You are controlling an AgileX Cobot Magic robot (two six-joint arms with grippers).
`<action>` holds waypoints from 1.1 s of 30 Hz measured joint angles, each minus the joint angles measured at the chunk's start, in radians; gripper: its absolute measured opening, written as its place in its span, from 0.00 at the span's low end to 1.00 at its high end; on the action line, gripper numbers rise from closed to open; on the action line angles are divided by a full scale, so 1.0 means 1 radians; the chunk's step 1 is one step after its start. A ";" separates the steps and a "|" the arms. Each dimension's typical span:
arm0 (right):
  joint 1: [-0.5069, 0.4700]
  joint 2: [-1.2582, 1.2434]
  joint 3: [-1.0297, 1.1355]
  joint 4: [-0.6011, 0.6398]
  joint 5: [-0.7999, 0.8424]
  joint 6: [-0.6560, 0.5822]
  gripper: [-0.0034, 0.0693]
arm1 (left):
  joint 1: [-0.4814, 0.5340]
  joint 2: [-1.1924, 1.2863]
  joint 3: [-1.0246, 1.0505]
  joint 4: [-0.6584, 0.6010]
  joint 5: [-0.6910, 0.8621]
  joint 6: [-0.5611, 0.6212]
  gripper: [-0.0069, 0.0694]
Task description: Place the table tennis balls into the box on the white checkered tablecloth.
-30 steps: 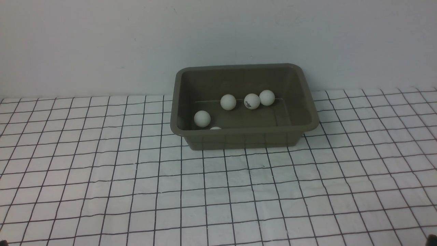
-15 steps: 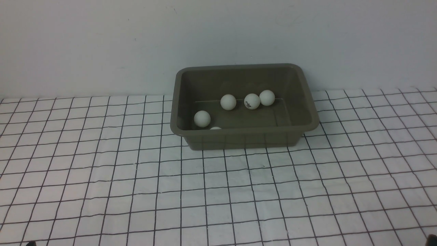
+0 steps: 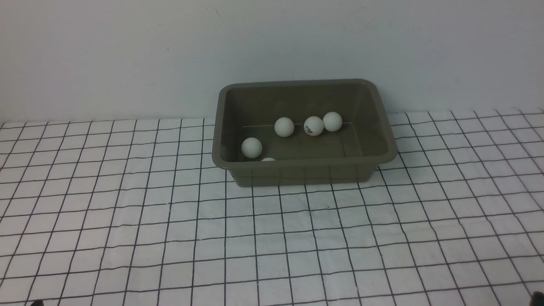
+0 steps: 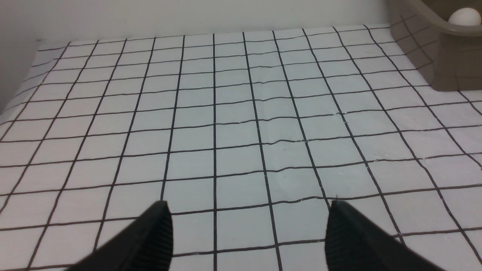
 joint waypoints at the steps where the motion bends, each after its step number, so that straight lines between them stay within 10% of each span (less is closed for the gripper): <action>1: 0.000 0.000 0.000 0.000 0.000 0.000 0.68 | 0.000 0.000 0.000 0.000 0.000 0.000 0.73; 33: -0.008 -0.127 0.001 -0.028 0.057 -0.010 0.68 | 0.000 0.000 0.000 0.000 -0.001 0.000 0.73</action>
